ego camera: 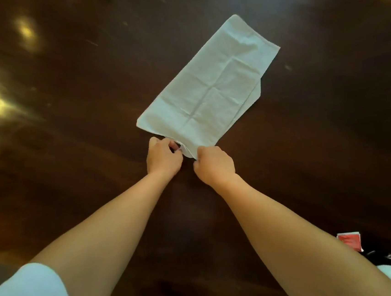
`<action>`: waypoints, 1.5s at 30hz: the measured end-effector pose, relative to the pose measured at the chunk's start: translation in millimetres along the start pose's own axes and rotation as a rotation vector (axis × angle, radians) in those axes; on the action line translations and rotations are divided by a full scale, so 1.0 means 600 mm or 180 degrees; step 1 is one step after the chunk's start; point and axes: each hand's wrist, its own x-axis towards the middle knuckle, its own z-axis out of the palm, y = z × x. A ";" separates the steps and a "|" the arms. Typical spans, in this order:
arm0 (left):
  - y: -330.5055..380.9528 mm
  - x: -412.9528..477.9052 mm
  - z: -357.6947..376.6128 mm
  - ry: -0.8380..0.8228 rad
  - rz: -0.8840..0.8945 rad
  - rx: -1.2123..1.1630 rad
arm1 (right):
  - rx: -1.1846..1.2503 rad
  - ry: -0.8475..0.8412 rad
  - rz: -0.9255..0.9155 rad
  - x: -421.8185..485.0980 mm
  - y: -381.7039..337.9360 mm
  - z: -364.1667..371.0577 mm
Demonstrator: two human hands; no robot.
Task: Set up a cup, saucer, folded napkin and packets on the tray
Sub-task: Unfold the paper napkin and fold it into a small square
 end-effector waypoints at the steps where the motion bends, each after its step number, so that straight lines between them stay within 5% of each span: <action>1: -0.003 -0.009 0.000 -0.0080 0.0091 0.0020 | 0.0069 -0.0094 0.0041 -0.016 0.015 0.000; 5: -0.013 -0.059 0.002 -0.0317 0.0488 0.0010 | 0.0388 -0.0213 0.0152 -0.093 0.076 -0.007; 13: 0.025 -0.195 -0.012 -0.0286 0.0787 -0.0045 | 0.0551 0.0786 0.0150 -0.230 0.175 -0.109; 29: 0.157 -0.426 -0.189 0.1230 0.2500 0.0658 | 0.0561 0.2137 0.0142 -0.443 0.332 -0.303; 39: 0.178 -0.470 -0.216 0.1936 0.2339 0.1039 | 0.0351 0.2515 -0.0017 -0.497 0.391 -0.400; 45: 0.271 -0.455 -0.267 0.2342 0.2056 0.0012 | 0.0261 0.2660 -0.0065 -0.495 0.369 -0.501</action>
